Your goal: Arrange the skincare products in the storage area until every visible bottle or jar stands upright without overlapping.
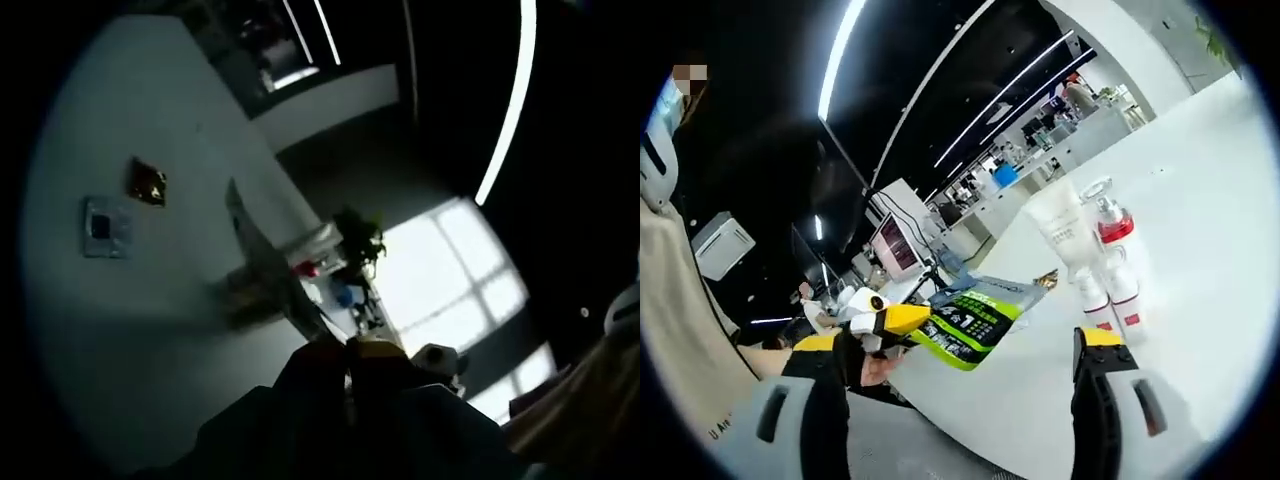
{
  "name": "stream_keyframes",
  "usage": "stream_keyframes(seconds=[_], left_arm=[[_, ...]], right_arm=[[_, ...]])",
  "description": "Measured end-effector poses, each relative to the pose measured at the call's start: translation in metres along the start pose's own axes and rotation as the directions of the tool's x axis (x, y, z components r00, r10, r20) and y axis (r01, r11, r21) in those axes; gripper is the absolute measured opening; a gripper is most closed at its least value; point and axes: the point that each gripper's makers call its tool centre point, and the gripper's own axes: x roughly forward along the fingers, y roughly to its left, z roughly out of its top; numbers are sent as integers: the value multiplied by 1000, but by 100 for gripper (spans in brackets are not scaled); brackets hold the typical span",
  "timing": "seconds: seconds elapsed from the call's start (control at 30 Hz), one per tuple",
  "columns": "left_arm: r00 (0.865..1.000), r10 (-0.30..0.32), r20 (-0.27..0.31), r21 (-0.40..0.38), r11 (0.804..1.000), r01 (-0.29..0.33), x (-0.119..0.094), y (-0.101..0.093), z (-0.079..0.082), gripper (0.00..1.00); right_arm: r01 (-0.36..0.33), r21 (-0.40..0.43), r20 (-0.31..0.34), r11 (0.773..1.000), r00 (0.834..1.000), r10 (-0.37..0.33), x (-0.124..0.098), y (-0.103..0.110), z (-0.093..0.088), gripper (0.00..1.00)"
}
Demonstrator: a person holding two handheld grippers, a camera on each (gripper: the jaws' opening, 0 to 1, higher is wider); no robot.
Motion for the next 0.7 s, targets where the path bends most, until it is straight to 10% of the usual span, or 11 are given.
stream_keyframes(seconds=[0.7], left_arm=[[991,110,-76,17,994,-109,21,37,-11,0]], right_arm=[[123,-63,-20,990,992,-124,-24,-29,1,100]])
